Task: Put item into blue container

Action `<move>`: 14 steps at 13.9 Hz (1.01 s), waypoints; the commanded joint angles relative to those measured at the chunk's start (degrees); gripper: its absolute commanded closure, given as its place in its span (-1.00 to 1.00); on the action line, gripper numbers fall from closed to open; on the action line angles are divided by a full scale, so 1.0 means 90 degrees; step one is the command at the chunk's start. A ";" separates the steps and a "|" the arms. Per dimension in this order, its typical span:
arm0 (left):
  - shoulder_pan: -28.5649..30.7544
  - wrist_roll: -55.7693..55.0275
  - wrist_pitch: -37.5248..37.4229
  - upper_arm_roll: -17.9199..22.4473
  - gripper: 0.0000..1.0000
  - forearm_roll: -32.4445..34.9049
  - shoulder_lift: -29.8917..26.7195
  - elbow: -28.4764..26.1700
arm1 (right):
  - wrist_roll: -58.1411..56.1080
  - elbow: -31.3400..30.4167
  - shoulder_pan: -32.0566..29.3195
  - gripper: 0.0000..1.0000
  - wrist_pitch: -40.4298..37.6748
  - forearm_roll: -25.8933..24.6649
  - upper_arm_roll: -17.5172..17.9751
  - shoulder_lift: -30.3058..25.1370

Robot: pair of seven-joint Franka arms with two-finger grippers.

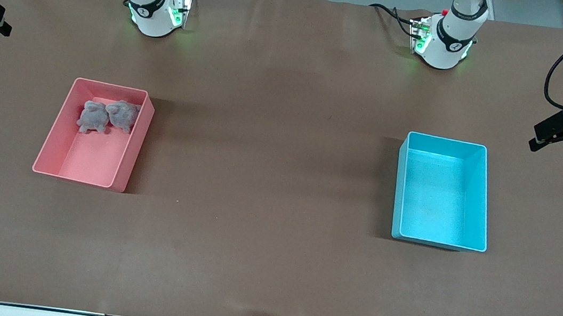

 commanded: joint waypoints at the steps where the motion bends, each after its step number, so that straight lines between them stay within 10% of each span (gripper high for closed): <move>1: -0.0034 -0.0005 -0.0014 -0.0012 -1.00 0.0080 0.0006 0.0074 | -0.0095 -0.0162 -0.0029 -1.00 0.0006 -0.0013 0.0008 -0.0130; 8: -0.0015 -0.0005 -0.0014 -0.0002 -1.00 0.0080 0.0026 0.0083 | -0.0076 -0.0074 -0.0077 -1.00 0.0026 -0.0013 -0.0002 -0.0033; 14: -0.0015 -0.0005 -0.0014 -0.0002 -1.00 0.0080 0.0026 0.0083 | -0.0115 0.0063 -0.0302 -1.00 0.0270 -0.0013 -0.0012 0.1216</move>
